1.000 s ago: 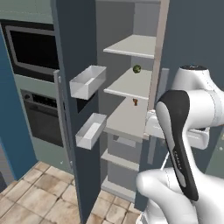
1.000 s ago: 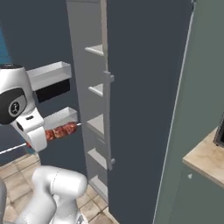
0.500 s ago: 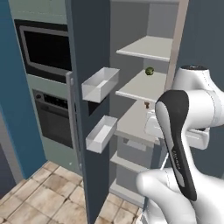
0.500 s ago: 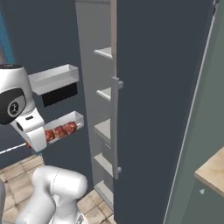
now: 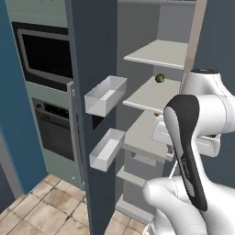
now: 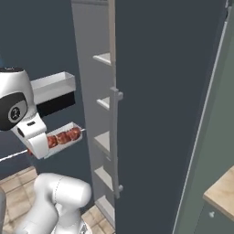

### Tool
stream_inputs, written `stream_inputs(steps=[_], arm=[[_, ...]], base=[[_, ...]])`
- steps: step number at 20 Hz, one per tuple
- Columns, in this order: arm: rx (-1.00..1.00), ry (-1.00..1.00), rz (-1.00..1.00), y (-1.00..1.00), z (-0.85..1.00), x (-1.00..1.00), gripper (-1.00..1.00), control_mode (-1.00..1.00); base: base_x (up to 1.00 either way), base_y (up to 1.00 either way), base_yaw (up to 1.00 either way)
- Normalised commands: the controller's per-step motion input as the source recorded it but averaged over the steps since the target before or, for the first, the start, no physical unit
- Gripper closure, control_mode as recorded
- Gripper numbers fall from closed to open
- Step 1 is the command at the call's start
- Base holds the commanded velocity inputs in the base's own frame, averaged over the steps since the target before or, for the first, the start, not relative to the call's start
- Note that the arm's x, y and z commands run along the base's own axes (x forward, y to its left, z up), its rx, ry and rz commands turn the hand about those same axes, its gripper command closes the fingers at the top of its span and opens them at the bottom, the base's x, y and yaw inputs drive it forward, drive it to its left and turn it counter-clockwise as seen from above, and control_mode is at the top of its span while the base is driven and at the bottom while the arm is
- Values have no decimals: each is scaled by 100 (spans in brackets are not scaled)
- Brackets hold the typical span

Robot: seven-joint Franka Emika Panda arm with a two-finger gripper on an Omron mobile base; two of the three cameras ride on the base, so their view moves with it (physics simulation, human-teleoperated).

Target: Store the kebab skewer in the freezer for long-term storage. Close the freezer door after placing the cooked food.

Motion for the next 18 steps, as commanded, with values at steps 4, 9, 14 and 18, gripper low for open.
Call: stream_inputs(steps=[4,9,14,18], arm=[[0,0,0,0,0,0,100,100],[0,0,0,0,0,0,100,100],[0,0,0,0,0,0,100,100],[0,0,0,0,0,0,100,100]], base=[[59,0,0],[53,0,0],[47,0,0],[50,0,0]])
